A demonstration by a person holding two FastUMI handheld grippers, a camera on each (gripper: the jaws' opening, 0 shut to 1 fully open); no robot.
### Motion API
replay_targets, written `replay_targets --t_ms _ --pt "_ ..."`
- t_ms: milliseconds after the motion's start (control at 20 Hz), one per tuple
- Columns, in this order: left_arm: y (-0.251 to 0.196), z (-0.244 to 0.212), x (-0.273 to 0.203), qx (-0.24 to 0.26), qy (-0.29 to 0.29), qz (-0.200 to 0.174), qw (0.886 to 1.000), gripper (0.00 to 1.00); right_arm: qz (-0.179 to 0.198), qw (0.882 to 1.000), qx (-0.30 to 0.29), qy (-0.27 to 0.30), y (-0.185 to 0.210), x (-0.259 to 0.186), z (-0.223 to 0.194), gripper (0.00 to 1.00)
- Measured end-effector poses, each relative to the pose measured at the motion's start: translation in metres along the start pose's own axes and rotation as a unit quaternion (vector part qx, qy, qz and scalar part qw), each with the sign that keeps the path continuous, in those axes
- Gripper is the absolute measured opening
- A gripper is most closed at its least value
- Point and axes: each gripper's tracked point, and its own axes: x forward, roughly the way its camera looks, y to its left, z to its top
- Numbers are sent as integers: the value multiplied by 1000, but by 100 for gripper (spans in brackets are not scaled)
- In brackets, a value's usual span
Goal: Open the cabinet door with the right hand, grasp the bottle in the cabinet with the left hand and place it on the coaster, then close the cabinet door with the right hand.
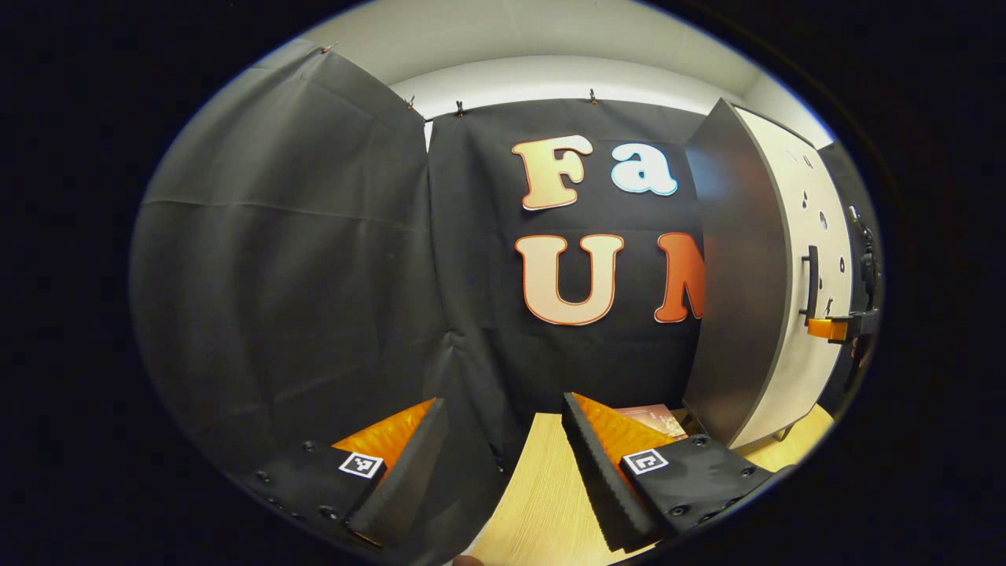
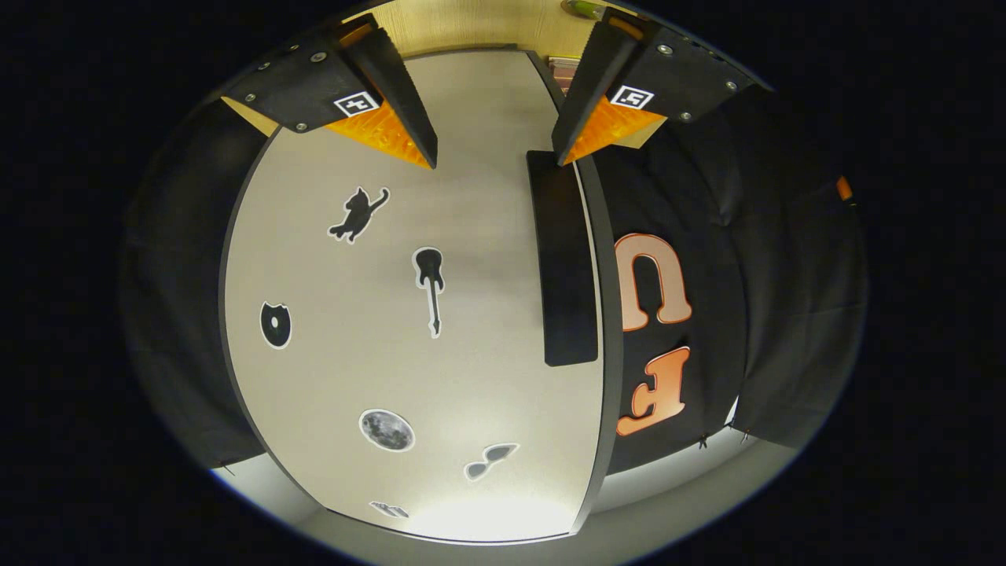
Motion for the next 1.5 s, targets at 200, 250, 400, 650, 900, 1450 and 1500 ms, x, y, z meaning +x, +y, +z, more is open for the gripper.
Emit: replay_targets --t_ms 200,250,400,650,900,1450,1500 --pt "-6 7 2 -4 -2 -3 1000 95 1 1000 6 3 -2 -3 3 91" --pt "-8 11 1 -2 -3 -3 1000 95 3 1000 10 -1 -3 -7 8 91" --pt "-15 29 3 4 -13 -5 1000 95 1 1000 2 -22 -16 -26 33 91" --pt "-30 76 2 11 -47 -16 999 95 -13 998 -27 -64 -52 -76 87 91" --pt "-44 113 -6 -1 -80 -36 996 95 -23 993 -44 -109 -82 -138 139 90" --pt "-59 165 -27 -25 -111 -49 992 95 -106 980 -82 -150 -154 -247 185 91" --pt "-60 169 -29 -27 -114 -50 992 95 -110 980 -79 -148 -158 -254 184 91"
